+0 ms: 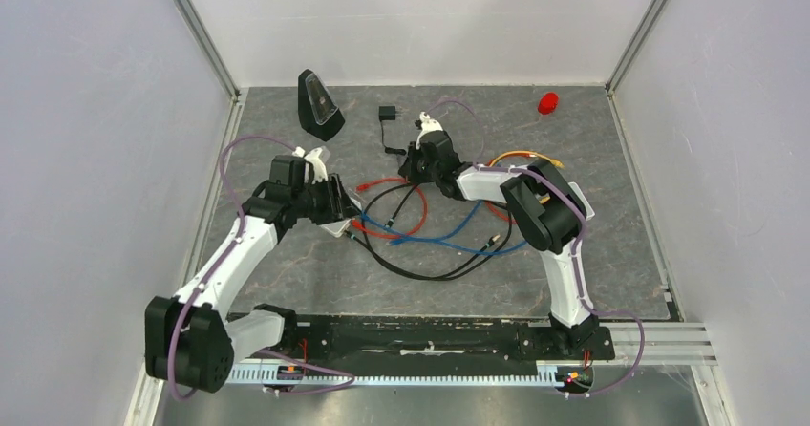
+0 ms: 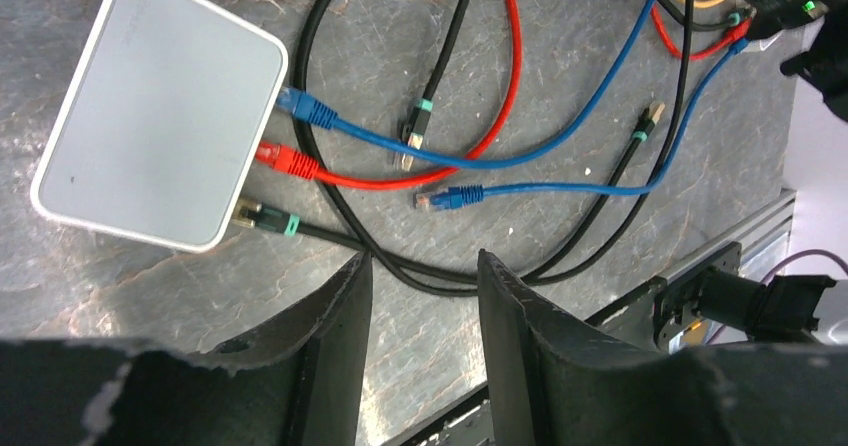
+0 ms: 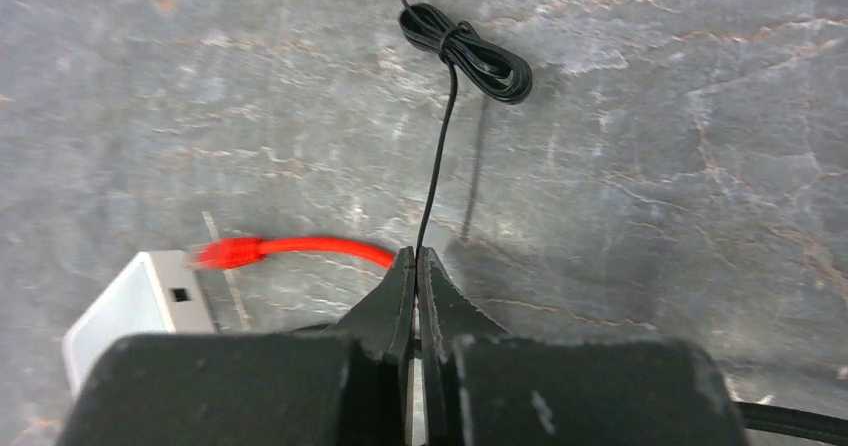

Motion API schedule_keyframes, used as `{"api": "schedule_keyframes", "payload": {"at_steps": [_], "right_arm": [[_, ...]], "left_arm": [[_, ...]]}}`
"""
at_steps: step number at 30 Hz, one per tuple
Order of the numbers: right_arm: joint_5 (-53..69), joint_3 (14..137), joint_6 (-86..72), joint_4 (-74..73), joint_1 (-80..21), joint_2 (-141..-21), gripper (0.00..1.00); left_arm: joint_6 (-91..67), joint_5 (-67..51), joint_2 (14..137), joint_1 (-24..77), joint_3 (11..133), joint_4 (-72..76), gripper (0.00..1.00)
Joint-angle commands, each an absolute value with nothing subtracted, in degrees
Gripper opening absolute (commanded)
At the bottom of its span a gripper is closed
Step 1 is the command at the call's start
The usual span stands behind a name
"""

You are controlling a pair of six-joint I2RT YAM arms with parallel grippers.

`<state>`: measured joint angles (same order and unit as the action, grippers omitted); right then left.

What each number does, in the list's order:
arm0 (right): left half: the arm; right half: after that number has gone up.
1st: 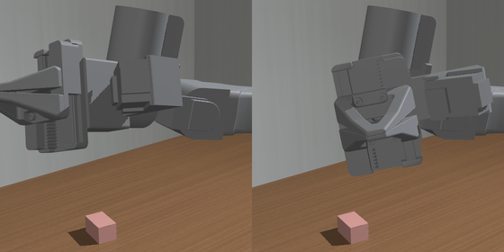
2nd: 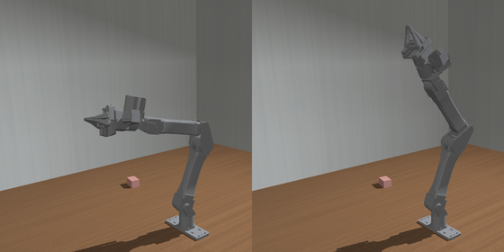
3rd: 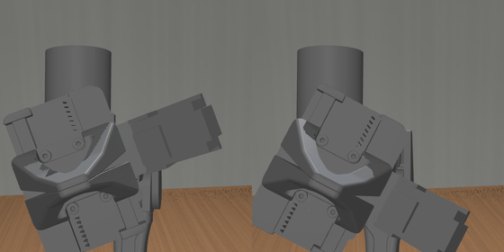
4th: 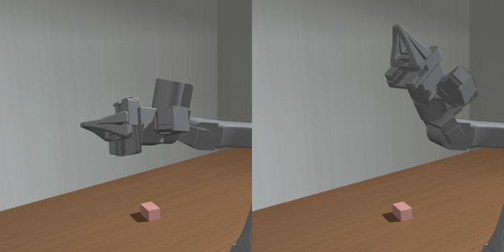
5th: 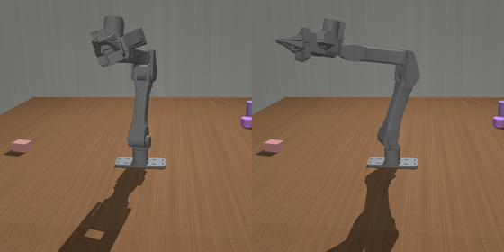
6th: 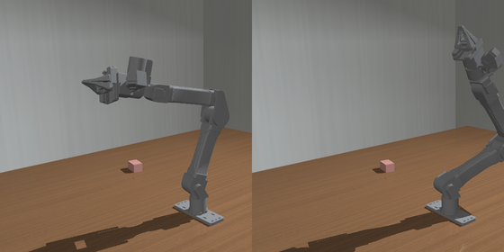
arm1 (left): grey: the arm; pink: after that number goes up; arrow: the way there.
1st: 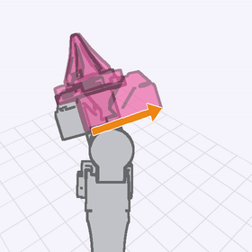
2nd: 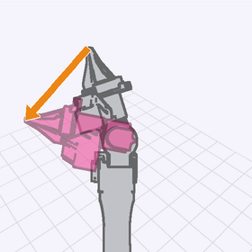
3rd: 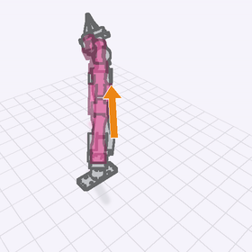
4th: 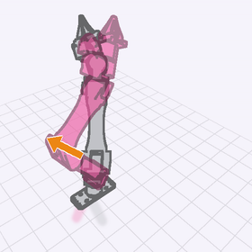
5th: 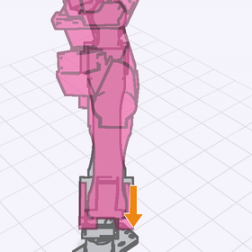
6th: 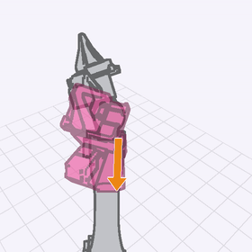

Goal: Insert the plug into the switch port
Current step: Pick up the connector from the center of the board.

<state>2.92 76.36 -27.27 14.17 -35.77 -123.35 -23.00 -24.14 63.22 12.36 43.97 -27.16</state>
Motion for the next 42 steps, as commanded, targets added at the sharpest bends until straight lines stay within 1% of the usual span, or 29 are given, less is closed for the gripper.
{"api": "schedule_keyframes", "payload": {"at_steps": [1, 5, 11, 17, 23, 29, 32, 34, 38, 40, 41, 42], "right_arm": [[6.70, 73.85, -36.74, 28.25, -35.68, -118.50, 0.00], [7.92, 71.00, -41.15, 34.68, -35.55, -117.67, 0.00], [10.14, 59.65, -57.98, 54.01, -35.27, -114.34, 0.00], [10.65, 54.19, -69.15, 65.37, -35.37, -113.72, 0.00], [10.32, 51.06, -73.00, 69.56, -35.33, -113.51, 0.00], [9.39, 48.53, -75.82, 73.30, -35.33, -113.58, 0.00], [8.98, 47.34, -75.76, 73.76, -35.38, -113.09, 0.00], [8.47, 46.60, -75.49, 73.78, -35.28, -112.70, 0.00], [8.04, 45.31, -75.72, 75.02, -35.32, -112.31, 0.00], [8.01, 44.56, -75.41, 75.58, -35.26, -112.01, 0.00], [8.01, 44.11, -75.30, 75.59, -35.28, -111.80, 0.01], [7.97, 43.62, -75.16, 75.86, -35.34, -111.71, 0.02]], "left_arm": [[-27.94, -26.41, 67.01, 12.48, 44.69, -17.63, 0.49], [-30.95, -26.06, 69.73, 12.48, 44.34, -9.51, 0.49], [-32.88, -26.56, 75.10, 12.74, 43.08, 3.76, 0.50], [-34.27, -30.76, 79.93, 14.46, 42.27, 15.99, 0.54], [-32.28, -29.14, 83.80, 18.32, 43.85, 18.03, 0.54], [-33.14, -28.87, 87.88, 21.14, 44.32, 22.12, 0.52], [-34.13, -29.03, 89.84, 21.67, 44.83, 24.11, 0.48], [-35.05, -29.03, 90.61, 21.93, 44.89, 25.96, 0.42], [-35.38, -29.83, 91.58, 21.97, 45.11, 26.58, 0.23], [-35.21, -30.02, 91.30, 22.02, 44.71, 26.62, 0.09], [-35.05, -30.03, 90.93, 21.97, 44.29, 26.63, 0.05], [-34.93, -29.98, 90.60, 21.99, 44.09, 26.60, 0.02]]}}
